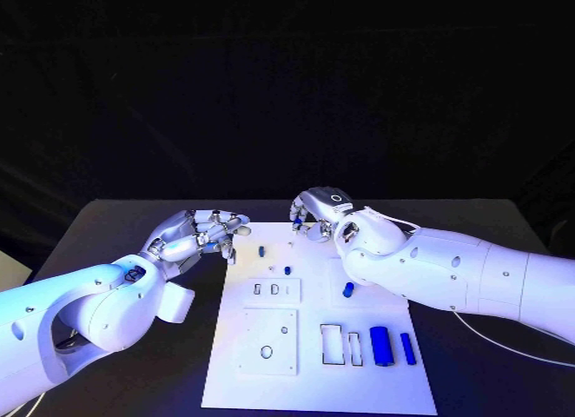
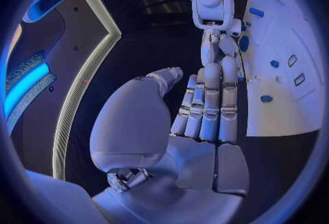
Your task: Assemble the parts on the task board
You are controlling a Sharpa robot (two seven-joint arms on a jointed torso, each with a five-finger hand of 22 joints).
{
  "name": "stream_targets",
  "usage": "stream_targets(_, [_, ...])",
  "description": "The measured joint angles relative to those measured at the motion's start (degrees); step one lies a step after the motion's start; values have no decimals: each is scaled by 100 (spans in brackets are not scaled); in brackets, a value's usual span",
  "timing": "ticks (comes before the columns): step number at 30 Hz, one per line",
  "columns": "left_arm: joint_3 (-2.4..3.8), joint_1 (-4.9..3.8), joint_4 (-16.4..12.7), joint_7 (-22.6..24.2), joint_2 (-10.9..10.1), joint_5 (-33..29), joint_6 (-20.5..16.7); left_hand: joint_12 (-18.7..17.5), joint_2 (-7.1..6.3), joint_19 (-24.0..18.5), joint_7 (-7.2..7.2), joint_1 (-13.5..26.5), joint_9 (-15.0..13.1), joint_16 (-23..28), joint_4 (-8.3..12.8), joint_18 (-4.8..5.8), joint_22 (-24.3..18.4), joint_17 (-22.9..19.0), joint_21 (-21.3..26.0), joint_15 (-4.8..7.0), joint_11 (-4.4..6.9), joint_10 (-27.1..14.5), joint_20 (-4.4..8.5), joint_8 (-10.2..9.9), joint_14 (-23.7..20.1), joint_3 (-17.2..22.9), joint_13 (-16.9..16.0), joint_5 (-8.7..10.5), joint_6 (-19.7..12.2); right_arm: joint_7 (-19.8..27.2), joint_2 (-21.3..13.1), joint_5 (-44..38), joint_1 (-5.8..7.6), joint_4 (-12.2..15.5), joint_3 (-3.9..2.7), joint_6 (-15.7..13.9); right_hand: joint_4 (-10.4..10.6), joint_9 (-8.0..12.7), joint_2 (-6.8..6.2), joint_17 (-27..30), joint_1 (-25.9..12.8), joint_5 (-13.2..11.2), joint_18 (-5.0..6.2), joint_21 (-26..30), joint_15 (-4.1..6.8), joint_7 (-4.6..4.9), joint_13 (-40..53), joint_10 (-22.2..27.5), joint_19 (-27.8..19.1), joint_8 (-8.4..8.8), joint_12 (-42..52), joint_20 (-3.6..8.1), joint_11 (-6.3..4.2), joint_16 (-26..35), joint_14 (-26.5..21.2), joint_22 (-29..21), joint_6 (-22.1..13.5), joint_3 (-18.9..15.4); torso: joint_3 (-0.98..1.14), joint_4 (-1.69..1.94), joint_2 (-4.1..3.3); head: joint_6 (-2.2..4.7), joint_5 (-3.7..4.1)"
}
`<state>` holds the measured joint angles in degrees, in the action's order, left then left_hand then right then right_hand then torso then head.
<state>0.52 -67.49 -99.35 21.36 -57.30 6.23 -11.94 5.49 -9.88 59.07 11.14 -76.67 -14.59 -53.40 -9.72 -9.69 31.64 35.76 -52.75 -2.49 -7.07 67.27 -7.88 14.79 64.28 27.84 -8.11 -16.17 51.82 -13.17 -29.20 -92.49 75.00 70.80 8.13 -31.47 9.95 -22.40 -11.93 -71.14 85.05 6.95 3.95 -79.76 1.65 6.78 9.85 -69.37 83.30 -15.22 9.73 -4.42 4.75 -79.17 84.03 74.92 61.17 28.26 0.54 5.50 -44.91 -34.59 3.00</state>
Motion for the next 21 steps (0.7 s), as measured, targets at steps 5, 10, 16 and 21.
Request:
stream_targets(5, [0, -1, -14, 0, 7, 1, 3, 0, 0, 0, 0, 0, 0, 0, 0, 0, 5, 0, 0, 0, 0, 0, 0, 0, 0, 0, 0, 0, 0, 0, 51, -4, -24, -29, 6, -5, 0, -4, 0, 0, 0, 0, 0, 0, 0, 0, 0, 0, 0, 0, -20, 0, 0, 0, 0, 0, 0, 0, -11, 15, -8, -5, -2])
stream_targets(10, [0, -3, -20, 1, 14, 4, 6, 0, 0, 0, 0, 0, 1, 0, 0, 0, 5, 0, 0, 0, 0, 0, 0, 0, 0, 0, 0, 0, 0, -3, 71, -5, -51, -55, 12, 0, -3, -4, -8, 0, -9, -6, 0, 0, 0, 0, 0, -1, 0, 0, -29, 0, 1, 0, 0, -1, 0, 2, -12, 14, -13, -13, -15])
stream_targets(16, [0, -5, -19, 1, 14, 9, 9, 0, 0, -20, 0, 0, -5, 0, 16, 0, 10, 0, -22, 0, 0, 0, -20, 0, 0, 16, 1, 0, 0, -4, 79, -6, -72, -69, 17, 35, -87, -12, -39, 0, -39, 16, 1, 0, -1, 0, 0, -1, 0, 0, -9, 0, 1, 0, 0, -1, 0, 86, -11, 9, -12, -27, -25])
stream_targets(21, [0, -9, -17, 1, 15, 12, 12, 0, 0, -20, 0, 0, -5, 0, 16, 0, 10, 1, -22, 0, 0, 0, -21, 0, 0, 16, 1, 0, 0, -20, 102, -16, -85, -126, 22, 84, -88, -12, -39, 0, -40, 16, 1, 0, -1, 0, 0, -1, 0, 21, -5, 0, 1, 0, 0, -1, 0, 87, -8, 5, -12, -25, -25])
